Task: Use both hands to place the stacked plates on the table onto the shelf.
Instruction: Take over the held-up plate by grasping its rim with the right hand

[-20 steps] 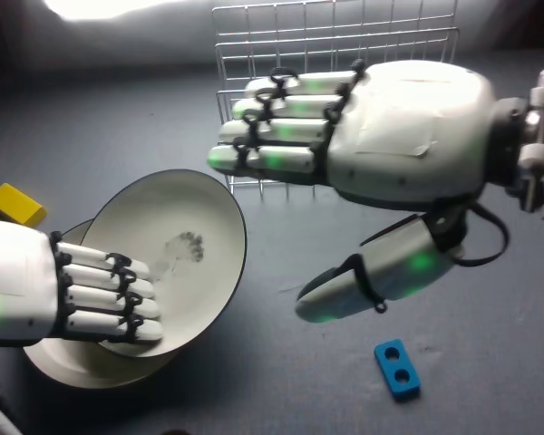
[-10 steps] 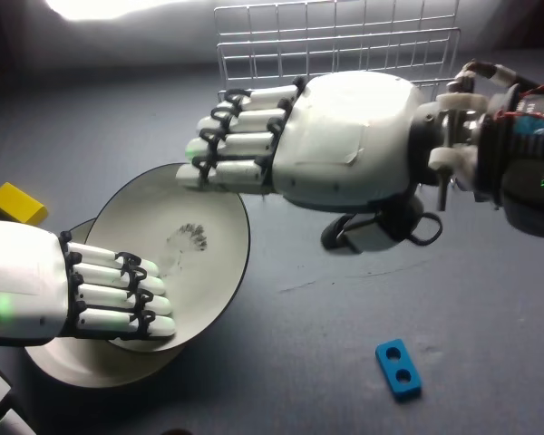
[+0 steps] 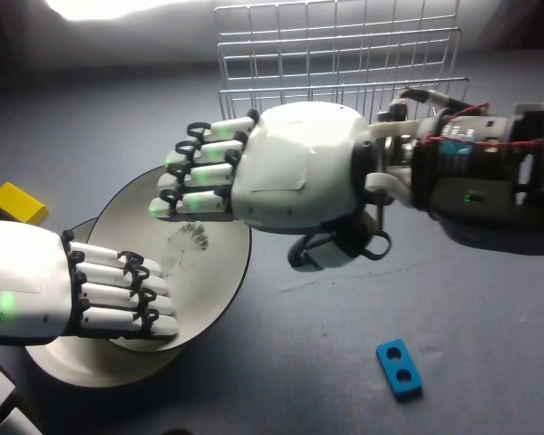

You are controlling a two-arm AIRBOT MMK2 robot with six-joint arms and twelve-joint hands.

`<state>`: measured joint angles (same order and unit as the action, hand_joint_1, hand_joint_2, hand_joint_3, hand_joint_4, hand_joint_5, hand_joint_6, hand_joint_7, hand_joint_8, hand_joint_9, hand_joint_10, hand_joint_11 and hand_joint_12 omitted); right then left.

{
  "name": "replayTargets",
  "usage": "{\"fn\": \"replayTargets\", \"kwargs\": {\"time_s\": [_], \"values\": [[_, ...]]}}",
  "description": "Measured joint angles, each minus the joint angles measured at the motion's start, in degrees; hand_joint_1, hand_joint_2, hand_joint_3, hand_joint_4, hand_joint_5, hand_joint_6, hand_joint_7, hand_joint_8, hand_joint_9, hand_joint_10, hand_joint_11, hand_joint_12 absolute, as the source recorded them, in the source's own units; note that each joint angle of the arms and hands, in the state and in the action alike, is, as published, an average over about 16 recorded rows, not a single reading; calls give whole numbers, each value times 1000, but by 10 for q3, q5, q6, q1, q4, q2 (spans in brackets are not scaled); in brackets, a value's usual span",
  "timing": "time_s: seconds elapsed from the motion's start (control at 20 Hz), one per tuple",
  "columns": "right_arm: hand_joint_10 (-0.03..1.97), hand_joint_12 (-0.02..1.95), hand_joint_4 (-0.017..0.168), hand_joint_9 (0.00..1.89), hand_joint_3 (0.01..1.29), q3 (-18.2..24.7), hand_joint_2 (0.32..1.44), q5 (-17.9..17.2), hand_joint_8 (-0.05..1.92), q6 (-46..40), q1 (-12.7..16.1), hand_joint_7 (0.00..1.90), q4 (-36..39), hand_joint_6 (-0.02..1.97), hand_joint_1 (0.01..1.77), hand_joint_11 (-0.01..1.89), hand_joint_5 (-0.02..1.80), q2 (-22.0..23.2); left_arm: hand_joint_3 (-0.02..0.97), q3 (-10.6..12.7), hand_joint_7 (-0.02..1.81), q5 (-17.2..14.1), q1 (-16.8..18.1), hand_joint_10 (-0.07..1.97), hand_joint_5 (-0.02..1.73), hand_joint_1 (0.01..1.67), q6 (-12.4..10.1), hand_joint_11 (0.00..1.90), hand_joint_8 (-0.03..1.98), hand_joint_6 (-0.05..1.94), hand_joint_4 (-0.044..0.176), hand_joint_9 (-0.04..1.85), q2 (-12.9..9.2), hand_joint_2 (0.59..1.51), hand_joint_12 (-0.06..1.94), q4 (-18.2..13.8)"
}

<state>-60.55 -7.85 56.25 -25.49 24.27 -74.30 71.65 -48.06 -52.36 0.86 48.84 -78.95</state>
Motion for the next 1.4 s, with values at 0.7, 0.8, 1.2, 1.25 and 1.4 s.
{"fn": "replayTargets", "kwargs": {"time_s": [0.7, 0.8, 1.2, 1.25, 1.4], "values": [[10, 627, 2, 188, 24, -111, 995, -13, 11, 22, -18, 201, -1, 21, 1275, 14, 202, -119, 6, 3, 16, -1, 0, -2, 2, 14, -3, 14, 0, 9, -4, 6, 1, 963, -4, 6], [10, 696, 2, 235, 24, -123, 999, -17, 10, 23, -20, 249, -2, 20, 1284, 14, 249, -130, 6, 5, 17, -2, 0, 1, 2, 14, -4, 14, 0, 9, -3, 7, 1, 963, 0, 7], [7, 854, 1, 565, 21, -152, 984, -49, -13, 30, -27, 565, -3, 51, 1294, 224, 544, -155, 6, 11, 15, -7, 0, 5, 4, 14, -8, 15, 6, 2, -2, 10, 2, 963, 13, 13], [7, 853, 2, 614, 20, -154, 975, -54, -16, 31, -28, 611, -3, 59, 1294, 269, 583, -156, 6, 12, 15, -8, 0, 5, 4, 14, -9, 15, 7, 2, -2, 10, 2, 963, 13, 13], [4, 843, 3, 757, 19, -156, 945, -67, -22, 34, -30, 740, -3, 83, 1294, 404, 699, -159, 6, 13, 12, -10, 0, 6, 5, 15, -12, 16, 11, 2, -4, 12, 2, 964, 15, 15]]}}
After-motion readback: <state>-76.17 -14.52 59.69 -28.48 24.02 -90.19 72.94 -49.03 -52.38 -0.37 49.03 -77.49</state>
